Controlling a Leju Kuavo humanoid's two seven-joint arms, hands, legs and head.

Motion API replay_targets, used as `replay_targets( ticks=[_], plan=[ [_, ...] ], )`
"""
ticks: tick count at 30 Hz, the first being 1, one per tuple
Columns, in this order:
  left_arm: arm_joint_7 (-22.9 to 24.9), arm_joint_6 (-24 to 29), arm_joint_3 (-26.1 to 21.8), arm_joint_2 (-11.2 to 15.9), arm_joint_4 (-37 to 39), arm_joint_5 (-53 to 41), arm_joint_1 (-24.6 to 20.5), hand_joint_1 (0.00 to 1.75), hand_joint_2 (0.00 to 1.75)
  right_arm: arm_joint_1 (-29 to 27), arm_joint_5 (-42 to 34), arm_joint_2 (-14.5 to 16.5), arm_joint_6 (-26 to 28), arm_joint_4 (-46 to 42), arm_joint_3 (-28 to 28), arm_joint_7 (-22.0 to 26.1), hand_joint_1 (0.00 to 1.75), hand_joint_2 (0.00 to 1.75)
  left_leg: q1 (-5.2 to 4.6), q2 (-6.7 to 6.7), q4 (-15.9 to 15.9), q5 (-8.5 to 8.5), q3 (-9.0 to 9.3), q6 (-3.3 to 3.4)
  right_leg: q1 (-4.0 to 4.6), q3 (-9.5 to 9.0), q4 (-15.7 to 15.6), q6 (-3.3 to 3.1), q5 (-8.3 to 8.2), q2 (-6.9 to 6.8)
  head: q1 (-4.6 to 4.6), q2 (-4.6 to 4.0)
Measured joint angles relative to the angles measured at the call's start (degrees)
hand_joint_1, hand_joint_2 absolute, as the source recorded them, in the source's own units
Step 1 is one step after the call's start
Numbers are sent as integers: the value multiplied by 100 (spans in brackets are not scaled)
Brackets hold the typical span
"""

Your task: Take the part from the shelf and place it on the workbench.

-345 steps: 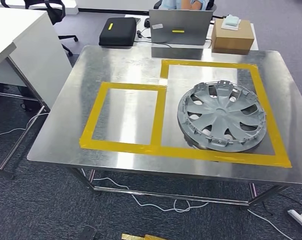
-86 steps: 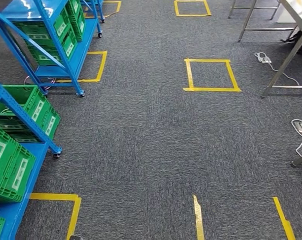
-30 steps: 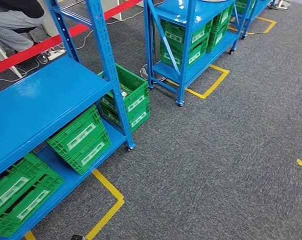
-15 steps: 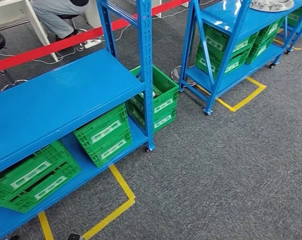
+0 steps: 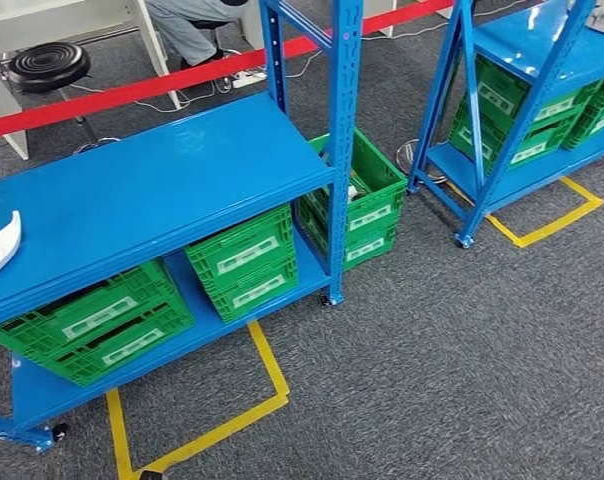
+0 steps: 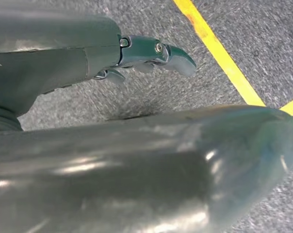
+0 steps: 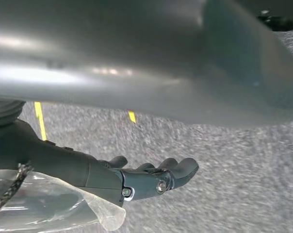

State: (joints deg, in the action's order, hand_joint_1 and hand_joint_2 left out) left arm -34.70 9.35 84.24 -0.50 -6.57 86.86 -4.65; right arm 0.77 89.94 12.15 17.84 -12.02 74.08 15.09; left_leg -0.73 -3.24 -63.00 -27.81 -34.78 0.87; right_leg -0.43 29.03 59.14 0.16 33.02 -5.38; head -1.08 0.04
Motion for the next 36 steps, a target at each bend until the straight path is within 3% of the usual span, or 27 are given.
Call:
replay_targets(
  ticks=[2,4,6,8,10,11,12,13,15,17,19,20,22,24,26,27,29,30,32,33,35,36],
  plan=[
    [-6,0,1,8,0,1,-17,0,0,7,1,3,1,8,-15,-1,0,0,-60,-145,253,-30,119,74,24,-22,-34,37,35,-140,0,0],
    [-10,0,1,9,-1,3,5,0,0,34,2,2,0,10,-23,-1,0,0,-47,-19,359,-15,148,89,32,-102,-78,87,56,-211,-4,0],
    [-11,0,1,5,-1,4,23,0,0,50,3,1,0,11,-26,1,0,0,2,128,479,44,210,115,20,-76,81,132,182,81,7,0],
    [-14,1,1,0,-1,3,-2,0,0,33,4,-1,0,12,-27,1,0,0,35,280,529,74,238,138,-3,236,680,162,470,446,23,0],
    [-14,1,2,-4,-1,3,-19,0,0,10,5,-3,-1,13,-27,-1,0,0,39,446,528,68,240,146,-15,644,1339,191,658,529,26,0],
    [-14,0,2,-7,-1,2,-13,0,0,4,5,-4,-1,13,-27,-1,0,0,42,526,526,60,249,141,-20,769,1461,205,611,533,25,0],
    [-14,-1,2,-8,-1,2,-5,0,0,3,5,-5,-1,13,-27,-1,0,0,49,612,519,47,265,127,-29,790,1359,220,441,538,25,0],
    [-14,-2,2,-9,-1,2,2,0,0,3,5,-6,0,13,-27,-1,0,0,60,693,508,29,284,105,-41,718,1080,233,198,560,24,0],
    [-14,-2,2,-10,-1,3,-2,0,0,4,6,-8,0,15,-27,-1,0,0,71,847,452,-25,293,37,-88,453,371,253,-188,791,28,0],
    [-13,5,2,-8,-1,4,-14,0,0,4,9,-8,3,19,-28,-5,0,0,72,972,407,-46,257,-29,-110,293,51,215,-260,985,27,0],
    [-12,15,2,-5,0,6,-2,0,0,7,8,-9,12,21,-28,-13,0,0,91,1084,408,-25,222,-86,-95,260,36,131,-252,923,21,0],
    [-11,22,2,-1,1,8,11,0,0,9,6,-9,17,21,-28,-15,0,0,94,1057,391,-34,209,-115,-96,247,22,92,-260,857,18,0],
    [-9,32,2,0,2,10,13,0,0,9,6,-9,23,20,-29,-10,0,0,83,800,147,-180,90,-172,-107,210,-10,7,-261,708,-11,0],
    [-8,41,2,-10,2,15,-14,0,0,-3,7,-9,29,21,-29,-6,0,0,88,483,-534,-500,-257,-220,-93,189,-18,-51,-236,522,-39,0],
    [-7,49,2,-17,2,22,-21,0,0,-13,8,-10,40,21,-30,-5,0,0,111,385,-1143,-675,-579,-240,-78,176,-17,-69,-208,334,-38,0],
    [-5,53,2,-18,2,27,-11,0,0,-11,7,-10,46,21,-31,-3,0,0,117,371,-1170,-607,-600,-237,-74,164,-16,-68,-196,255,-39,0],
    [-3,57,2,-18,2,43,5,0,0,-2,5,-9,60,21,-44,5,0,0,106,274,-588,-217,-308,-190,-67,116,-18,-49,-162,110,-39,0],
    [-3,62,2,-18,2,51,-1,0,0,2,5,-9,64,21,-52,10,0,0,76,141,-199,-69,-107,-155,-59,99,-21,-26,-140,42,-39,0],
    [-3,68,3,-19,2,61,-31,0,0,7,5,-9,77,21,-63,22,0,0,12,-60,298,40,142,-83,-36,75,-35,42,-94,-93,-38,0],
    [-3,72,3,-19,2,63,-36,0,0,12,5,-9,82,21,-66,27,0,0,-11,-75,356,5,163,-60,-27,60,-52,75,-79,-161,-37,0],
    [-3,78,7,-22,2,67,-12,0,0,38,6,-9,90,21,-75,37,0,0,2,60,420,27,182,-7,-26,-26,-87,133,-55,-244,-38,0],
    [-4,81,10,-26,2,68,2,0,0,50,6,-10,93,21,-82,43,0,0,21,124,463,49,210,23,-30,-40,-45,157,-6,-147,-31,0]
  ],
)
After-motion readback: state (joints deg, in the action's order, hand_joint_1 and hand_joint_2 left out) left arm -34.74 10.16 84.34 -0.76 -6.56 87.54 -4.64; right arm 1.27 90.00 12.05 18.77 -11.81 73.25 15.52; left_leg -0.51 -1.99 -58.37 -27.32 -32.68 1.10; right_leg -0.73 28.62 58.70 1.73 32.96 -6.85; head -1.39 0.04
